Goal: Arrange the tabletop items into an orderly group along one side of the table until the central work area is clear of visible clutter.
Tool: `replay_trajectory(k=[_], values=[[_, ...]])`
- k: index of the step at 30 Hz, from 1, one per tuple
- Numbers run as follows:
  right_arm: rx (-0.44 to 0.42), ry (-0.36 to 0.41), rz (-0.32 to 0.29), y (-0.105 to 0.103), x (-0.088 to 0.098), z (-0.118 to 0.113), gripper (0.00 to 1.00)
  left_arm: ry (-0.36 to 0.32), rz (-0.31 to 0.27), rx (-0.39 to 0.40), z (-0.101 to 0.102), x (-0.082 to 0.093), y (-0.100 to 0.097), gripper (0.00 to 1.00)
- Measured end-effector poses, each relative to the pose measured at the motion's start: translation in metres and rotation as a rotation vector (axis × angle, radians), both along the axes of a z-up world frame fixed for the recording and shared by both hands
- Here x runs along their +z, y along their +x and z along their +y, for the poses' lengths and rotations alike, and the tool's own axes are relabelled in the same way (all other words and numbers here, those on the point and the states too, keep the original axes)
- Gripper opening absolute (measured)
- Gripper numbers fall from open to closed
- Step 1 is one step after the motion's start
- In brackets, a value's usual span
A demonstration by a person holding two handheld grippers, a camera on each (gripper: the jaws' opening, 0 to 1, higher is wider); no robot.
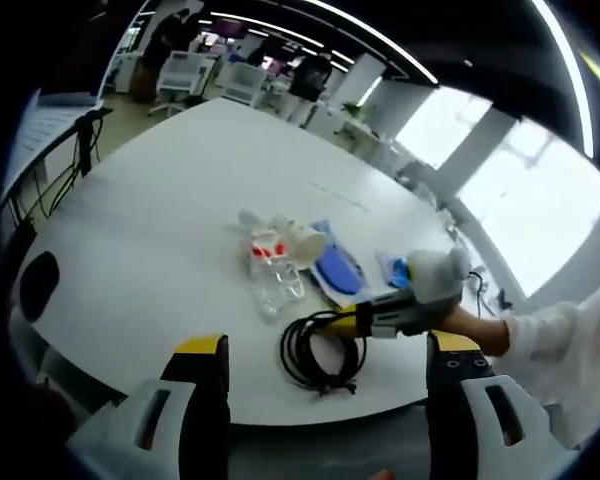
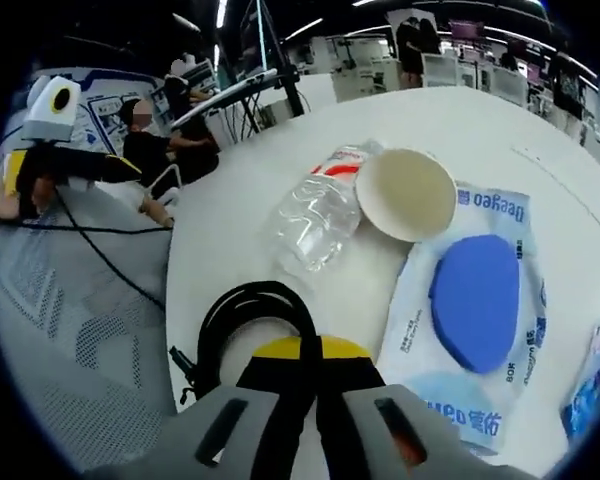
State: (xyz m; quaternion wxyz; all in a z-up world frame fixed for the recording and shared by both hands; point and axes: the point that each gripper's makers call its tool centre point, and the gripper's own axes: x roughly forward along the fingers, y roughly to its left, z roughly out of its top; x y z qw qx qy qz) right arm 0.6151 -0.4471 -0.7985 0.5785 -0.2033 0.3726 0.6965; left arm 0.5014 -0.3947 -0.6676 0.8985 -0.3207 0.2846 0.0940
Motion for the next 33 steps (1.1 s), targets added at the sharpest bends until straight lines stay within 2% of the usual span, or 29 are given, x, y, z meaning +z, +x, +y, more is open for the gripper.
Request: replay_trajectory(k=[4, 7, 10, 17, 21, 23, 26, 28, 31, 33], values=[[-0.037, 0.006, 0.013, 0.003, 0.007, -0.01, 0.0, -0.004, -0.003, -0.006, -0.001, 0.0, 0.001, 0.78], [-0.077, 0.0, 0.044, 0.002, 0.023, -0.02, 0.0, -0.006, -0.006, -0.022, -0.004, 0.0, 0.003, 0.78], [-0.1, -0.001, 0.044, 0.018, 0.026, -0.024, 0.0, 0.0, -0.007, -0.055, -0.012, 0.001, 0.005, 0.79], [-0.179, 0.023, 0.052, 0.044, 0.048, -0.043, 0.0, 0.041, -0.011, -0.138, -0.026, 0.005, 0.012, 0.83], [-0.239, 0.035, 0.042, 0.065, 0.057, -0.061, 0.0, 0.097, 0.001, -0.199, -0.033, 0.006, 0.014, 0.87], [-0.263, 0.036, 0.041, 0.067, 0.064, -0.07, 0.0, 0.123, 0.003, -0.221, -0.035, 0.007, 0.014, 0.89], [-0.307, 0.033, 0.039, 0.085, 0.065, -0.085, 0.0, 0.183, 0.009, -0.266, -0.036, 0.011, 0.013, 0.91], [-0.34, 0.025, 0.043, 0.093, 0.065, -0.095, 0.0, 0.2, 0.019, -0.295, -0.039, 0.014, 0.011, 0.92], [-0.376, 0.021, 0.046, 0.097, 0.067, -0.106, 0.0, 0.242, 0.021, -0.325, -0.037, 0.02, 0.009, 0.93], [-0.416, 0.02, 0.051, 0.107, 0.065, -0.114, 0.0, 0.269, 0.026, -0.344, -0.036, 0.022, 0.007, 0.93]])
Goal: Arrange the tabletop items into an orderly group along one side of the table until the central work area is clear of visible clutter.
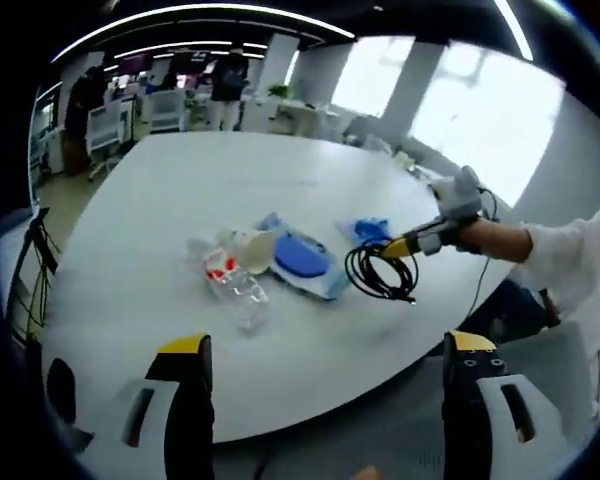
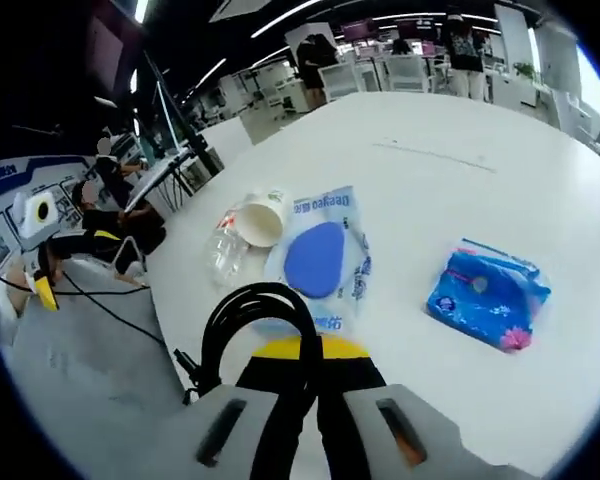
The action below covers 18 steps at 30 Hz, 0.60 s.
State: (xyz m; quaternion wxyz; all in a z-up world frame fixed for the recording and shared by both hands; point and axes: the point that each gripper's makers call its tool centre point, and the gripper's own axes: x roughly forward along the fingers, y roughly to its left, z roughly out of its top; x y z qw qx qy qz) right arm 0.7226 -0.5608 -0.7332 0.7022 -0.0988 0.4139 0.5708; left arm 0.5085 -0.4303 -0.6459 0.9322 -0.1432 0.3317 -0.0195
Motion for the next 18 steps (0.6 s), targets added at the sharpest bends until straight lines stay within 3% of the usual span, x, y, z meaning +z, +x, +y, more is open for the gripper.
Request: replay_trajectory(k=[4, 10, 18], values=[[-0.057, -0.016, 0.018, 0.012, -0.001, -0.016, 0.0, 0.057, -0.006, -0.032, 0.001, 0.006, -0.006, 0.94], [-0.119, -0.048, 0.024, 0.032, -0.004, -0.039, 0.0, 0.036, -0.015, -0.01, 0.007, 0.011, -0.016, 0.93], [-0.196, -0.076, 0.023, 0.044, -0.005, -0.067, 0.0, 0.034, -0.031, 0.027, 0.015, 0.017, -0.022, 0.93]])
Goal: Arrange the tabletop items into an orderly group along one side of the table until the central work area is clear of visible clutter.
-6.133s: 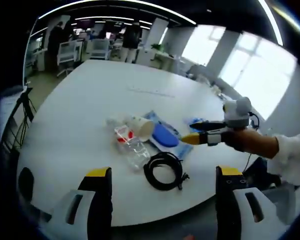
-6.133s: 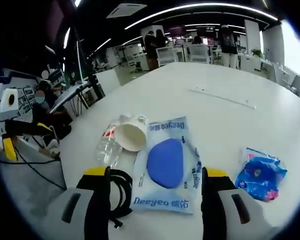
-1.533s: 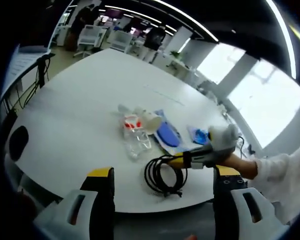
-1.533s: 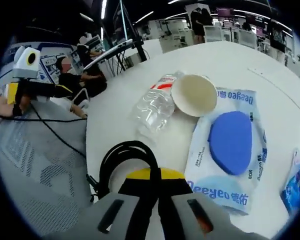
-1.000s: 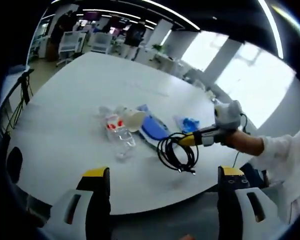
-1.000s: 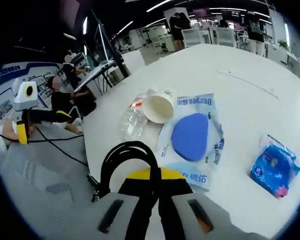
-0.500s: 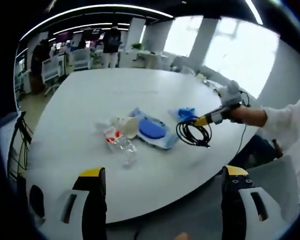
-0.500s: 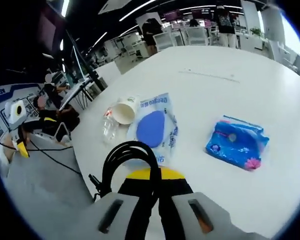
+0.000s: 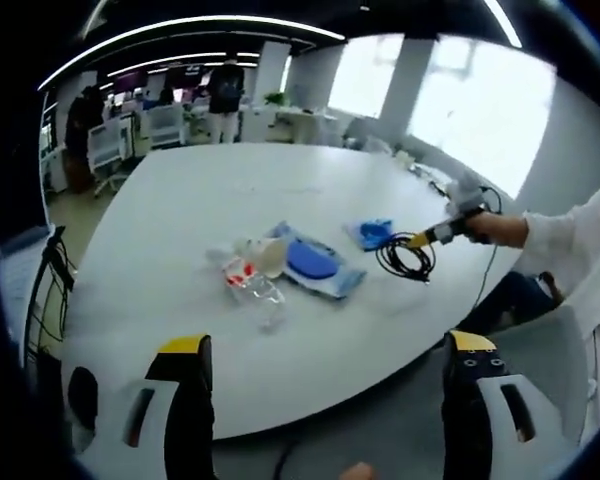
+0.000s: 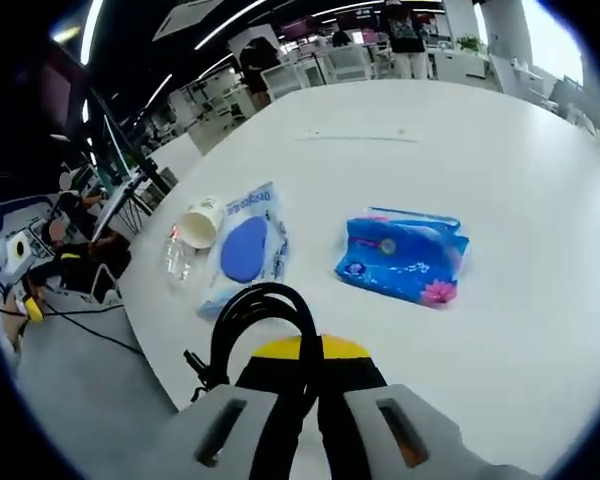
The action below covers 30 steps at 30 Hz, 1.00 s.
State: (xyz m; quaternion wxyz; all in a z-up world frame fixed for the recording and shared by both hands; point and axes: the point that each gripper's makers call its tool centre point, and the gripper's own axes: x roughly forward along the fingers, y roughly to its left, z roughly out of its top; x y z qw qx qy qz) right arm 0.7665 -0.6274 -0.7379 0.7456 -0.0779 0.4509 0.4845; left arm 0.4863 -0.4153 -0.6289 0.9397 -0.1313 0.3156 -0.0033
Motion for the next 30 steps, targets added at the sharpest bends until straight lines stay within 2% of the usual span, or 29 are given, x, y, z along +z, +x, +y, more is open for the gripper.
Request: replay_trajectory(k=[4, 10, 13, 20, 24, 30], values=[[-0.043, 0.0, 0.01, 0.012, -0.004, -0.009, 0.0, -0.015, -0.012, 0.024, 0.0, 0.002, 0.001, 0.92], [-0.056, -0.013, 0.01, 0.012, -0.008, -0.012, 0.0, -0.024, -0.016, 0.038, -0.002, 0.006, -0.002, 0.92], [-0.059, -0.023, 0.005, 0.02, -0.016, -0.013, 0.0, -0.074, -0.038, 0.076, 0.0, 0.009, -0.001, 0.91], [-0.055, -0.028, 0.019, 0.023, -0.024, -0.006, 0.0, -0.063, -0.042, 0.106, 0.006, 0.013, -0.003, 0.91], [-0.063, -0.034, 0.021, 0.03, -0.038, -0.003, 0.0, -0.059, -0.033, 0.118, 0.006, 0.012, -0.007, 0.91], [-0.054, -0.056, 0.031, 0.03, -0.049, 0.0, 0.0, -0.058, -0.036, 0.146, 0.008, 0.013, -0.01, 0.91]])
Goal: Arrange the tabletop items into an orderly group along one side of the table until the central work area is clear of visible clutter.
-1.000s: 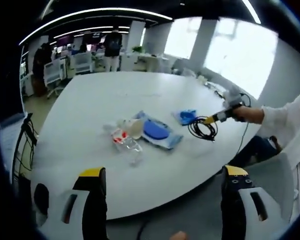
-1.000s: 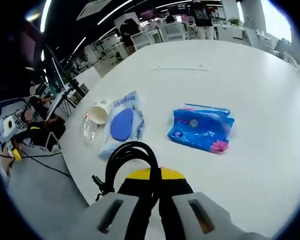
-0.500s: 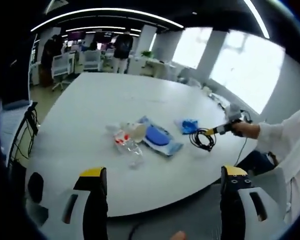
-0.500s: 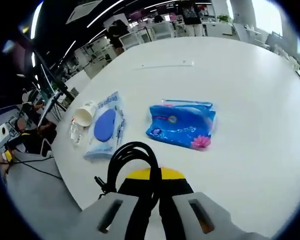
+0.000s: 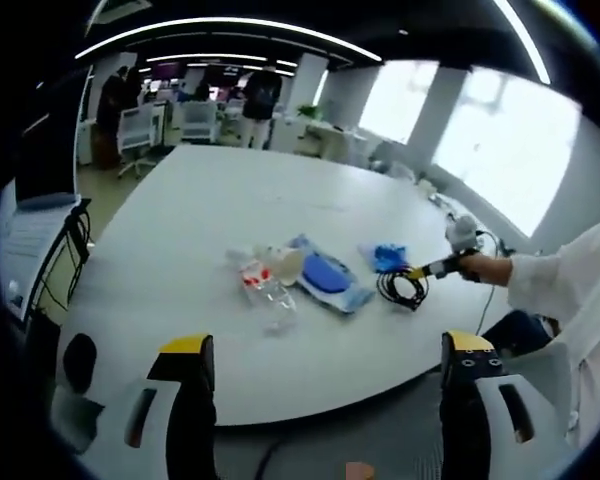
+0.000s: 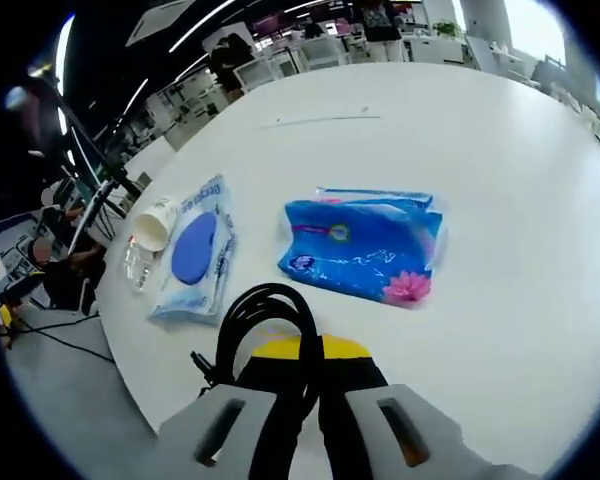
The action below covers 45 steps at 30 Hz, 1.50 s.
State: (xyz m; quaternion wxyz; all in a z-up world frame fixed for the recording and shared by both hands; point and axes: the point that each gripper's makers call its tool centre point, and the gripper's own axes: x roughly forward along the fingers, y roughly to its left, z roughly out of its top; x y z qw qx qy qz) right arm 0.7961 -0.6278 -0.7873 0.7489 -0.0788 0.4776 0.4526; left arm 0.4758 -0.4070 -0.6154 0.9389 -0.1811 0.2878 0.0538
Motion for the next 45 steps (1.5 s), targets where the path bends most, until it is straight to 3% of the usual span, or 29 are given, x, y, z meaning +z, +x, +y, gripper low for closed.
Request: replay_trajectory(k=[16, 26, 31, 40, 45], values=[[0.063, -0.062, -0.005, -0.005, -0.017, -0.003, 0.02, -0.024, -0.004, 0.043, 0.003, 0.0, -0.002, 0.9], [0.102, -0.07, -0.045, 0.0, -0.02, 0.0, 0.04, -0.034, -0.003, 0.046, 0.003, -0.001, -0.002, 0.9], [0.13, -0.067, -0.096, 0.002, -0.019, 0.002, 0.07, -0.034, 0.004, 0.047, 0.003, -0.002, -0.003, 0.9], [0.127, -0.047, -0.15, 0.012, -0.012, 0.005, 0.31, -0.042, 0.001, 0.057, 0.005, -0.002, -0.004, 0.92], [0.147, -0.023, -0.198, 0.013, -0.006, 0.007, 0.58, -0.044, 0.005, 0.068, 0.006, -0.002, -0.005, 0.93]])
